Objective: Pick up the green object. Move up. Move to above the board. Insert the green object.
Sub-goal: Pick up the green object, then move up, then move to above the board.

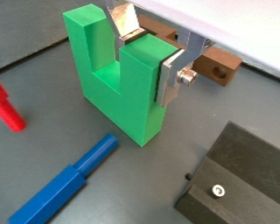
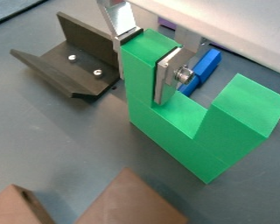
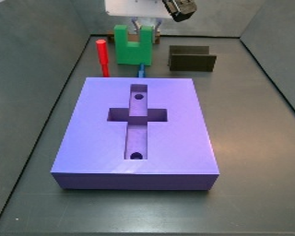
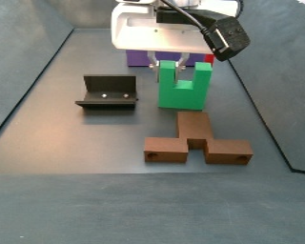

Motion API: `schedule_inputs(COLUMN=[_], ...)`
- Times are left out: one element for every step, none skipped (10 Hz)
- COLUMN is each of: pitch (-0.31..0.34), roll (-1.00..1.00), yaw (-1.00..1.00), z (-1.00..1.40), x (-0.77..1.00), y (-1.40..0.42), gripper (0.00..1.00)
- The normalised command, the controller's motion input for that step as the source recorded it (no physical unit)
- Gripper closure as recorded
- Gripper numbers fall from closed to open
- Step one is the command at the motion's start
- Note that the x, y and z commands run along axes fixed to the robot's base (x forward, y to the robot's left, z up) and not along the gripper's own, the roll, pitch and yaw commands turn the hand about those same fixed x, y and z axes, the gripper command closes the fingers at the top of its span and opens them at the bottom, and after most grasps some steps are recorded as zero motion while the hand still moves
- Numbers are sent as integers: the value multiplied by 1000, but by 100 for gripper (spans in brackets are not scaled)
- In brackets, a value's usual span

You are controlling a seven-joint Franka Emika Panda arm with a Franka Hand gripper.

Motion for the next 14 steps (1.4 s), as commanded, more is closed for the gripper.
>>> schedule_inputs(pitch=[0, 0, 0, 0, 14, 53, 26, 0, 2, 30, 16, 61, 86, 63], roll=[0, 0, 0, 0, -5, 4, 26, 0, -3, 13, 26, 14, 11, 14], yaw=[0, 0, 0, 0, -39, -46, -27, 0, 6, 3, 6, 8, 3, 5], z=[0, 0, 0, 833, 840, 598, 293, 1400, 1400, 1400, 1400, 1400, 938, 254], x=[0, 0, 0, 0, -10, -59, -23, 0, -2, -48, 18, 49, 24, 21], y=[0, 0, 0, 0, -29, -33, -5, 0, 0, 2, 1, 0, -3, -6], gripper=[100, 100, 100, 100, 100, 100, 100, 100, 100, 100, 100, 100, 100, 100])
